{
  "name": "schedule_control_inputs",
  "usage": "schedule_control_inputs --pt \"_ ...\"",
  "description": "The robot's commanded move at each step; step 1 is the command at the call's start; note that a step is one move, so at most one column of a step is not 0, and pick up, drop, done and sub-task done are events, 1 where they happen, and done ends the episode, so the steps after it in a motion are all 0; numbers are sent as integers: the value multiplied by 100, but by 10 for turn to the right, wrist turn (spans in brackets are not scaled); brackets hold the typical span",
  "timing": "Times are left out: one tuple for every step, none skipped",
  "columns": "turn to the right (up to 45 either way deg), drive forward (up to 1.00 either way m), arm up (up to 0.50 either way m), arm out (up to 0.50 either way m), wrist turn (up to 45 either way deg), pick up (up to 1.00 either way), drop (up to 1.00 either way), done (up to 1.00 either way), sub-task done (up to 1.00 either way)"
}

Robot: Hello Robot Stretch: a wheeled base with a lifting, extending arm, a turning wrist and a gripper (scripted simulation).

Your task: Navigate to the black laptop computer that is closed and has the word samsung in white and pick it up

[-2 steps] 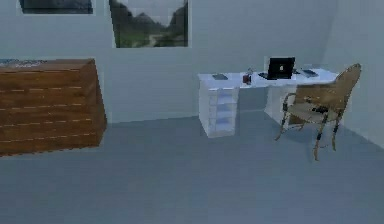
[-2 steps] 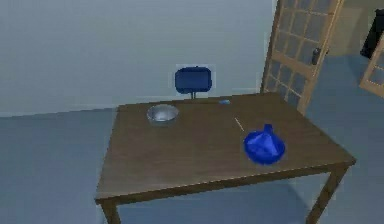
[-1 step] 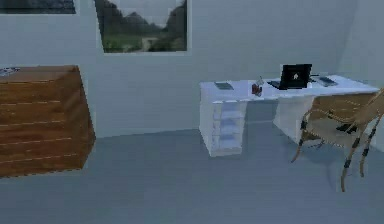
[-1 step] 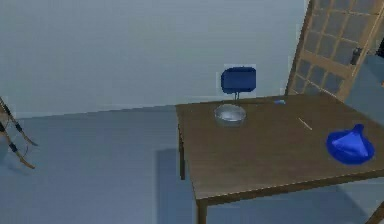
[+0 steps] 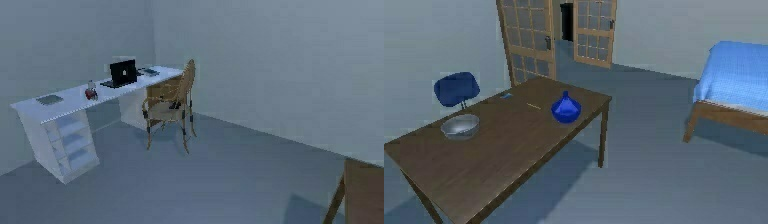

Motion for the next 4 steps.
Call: schedule_control_inputs --pt "60 0 0 0 0 0 0 0 0" --pt "0 35 0 0 0 0 0 0 0" --pt "90 0 0 0 0 0 0 0 0" --pt "0 100 0 0 0 0 0 0 0"
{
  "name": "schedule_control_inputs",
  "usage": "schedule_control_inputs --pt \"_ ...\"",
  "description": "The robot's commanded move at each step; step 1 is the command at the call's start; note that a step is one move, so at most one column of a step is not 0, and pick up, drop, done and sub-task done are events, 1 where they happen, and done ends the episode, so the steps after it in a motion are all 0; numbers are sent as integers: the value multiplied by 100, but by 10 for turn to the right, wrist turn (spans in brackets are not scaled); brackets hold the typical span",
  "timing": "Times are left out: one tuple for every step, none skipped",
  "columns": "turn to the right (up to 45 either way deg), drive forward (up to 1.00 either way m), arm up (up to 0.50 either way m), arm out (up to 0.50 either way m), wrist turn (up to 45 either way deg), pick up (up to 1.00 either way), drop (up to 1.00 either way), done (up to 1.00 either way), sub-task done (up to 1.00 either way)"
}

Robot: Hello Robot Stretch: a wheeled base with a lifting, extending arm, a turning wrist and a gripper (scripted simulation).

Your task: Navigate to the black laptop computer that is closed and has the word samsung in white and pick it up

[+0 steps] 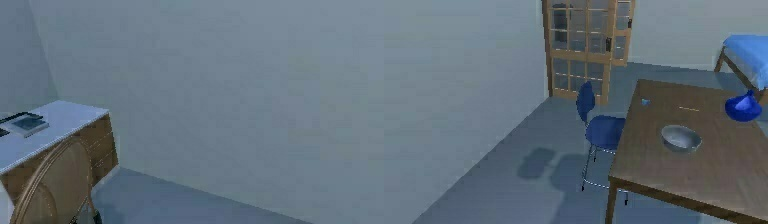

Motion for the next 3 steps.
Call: schedule_control_inputs --pt "30 0 0 0 0 0 0 0 0" --pt "0 50 0 0 0 0 0 0 0" --pt "-120 0 0 0 0 0 0 0 0"
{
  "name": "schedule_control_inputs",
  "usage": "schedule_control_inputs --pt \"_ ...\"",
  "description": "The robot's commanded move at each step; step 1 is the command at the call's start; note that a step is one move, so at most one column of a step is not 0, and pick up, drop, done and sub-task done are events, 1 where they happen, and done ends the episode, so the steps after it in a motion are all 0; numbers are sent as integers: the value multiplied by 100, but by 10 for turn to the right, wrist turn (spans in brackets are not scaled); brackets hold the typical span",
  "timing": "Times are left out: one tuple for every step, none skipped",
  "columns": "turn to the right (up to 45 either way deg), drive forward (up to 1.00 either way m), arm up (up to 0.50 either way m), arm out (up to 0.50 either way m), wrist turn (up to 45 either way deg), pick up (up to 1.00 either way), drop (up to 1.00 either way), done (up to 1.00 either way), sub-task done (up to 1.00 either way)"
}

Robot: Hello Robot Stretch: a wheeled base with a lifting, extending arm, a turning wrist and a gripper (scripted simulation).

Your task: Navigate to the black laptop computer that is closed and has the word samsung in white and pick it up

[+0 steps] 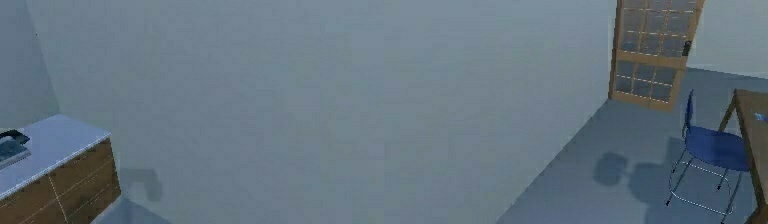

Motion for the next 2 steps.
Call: schedule_control_inputs --pt "0 50 0 0 0 0 0 0 0" --pt "-450 0 0 0 0 0 0 0 0"
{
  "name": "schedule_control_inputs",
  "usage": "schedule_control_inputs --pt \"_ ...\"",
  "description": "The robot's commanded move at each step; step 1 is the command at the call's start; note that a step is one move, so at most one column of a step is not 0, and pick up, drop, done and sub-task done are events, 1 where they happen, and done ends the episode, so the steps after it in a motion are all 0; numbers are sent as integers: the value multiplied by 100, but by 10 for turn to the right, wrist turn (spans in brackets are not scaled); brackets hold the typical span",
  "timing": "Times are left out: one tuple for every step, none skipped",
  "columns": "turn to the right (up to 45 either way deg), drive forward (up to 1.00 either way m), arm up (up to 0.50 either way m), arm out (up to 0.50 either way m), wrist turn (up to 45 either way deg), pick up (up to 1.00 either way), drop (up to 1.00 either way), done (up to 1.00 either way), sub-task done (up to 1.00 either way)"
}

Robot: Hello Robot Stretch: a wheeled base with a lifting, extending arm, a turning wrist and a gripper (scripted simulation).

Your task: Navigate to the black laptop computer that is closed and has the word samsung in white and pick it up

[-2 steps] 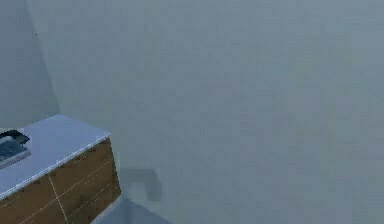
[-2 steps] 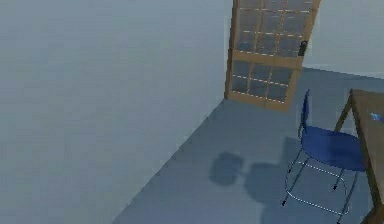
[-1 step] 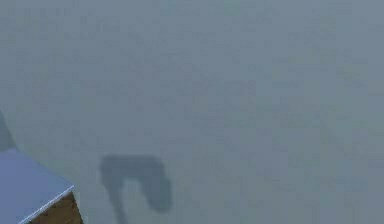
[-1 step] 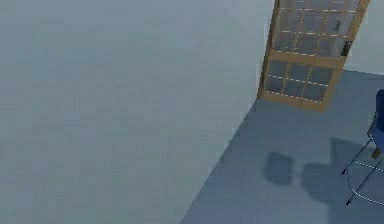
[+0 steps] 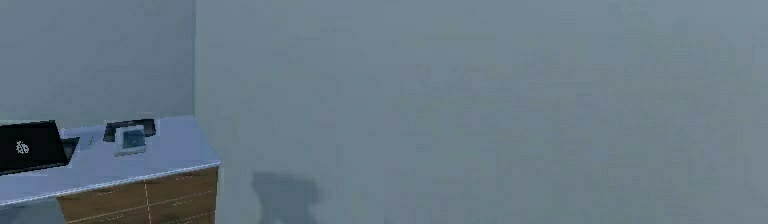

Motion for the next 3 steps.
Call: schedule_control_inputs --pt "-150 0 0 0 0 0 0 0 0" --pt "0 35 0 0 0 0 0 0 0" --pt "-450 0 0 0 0 0 0 0 0"
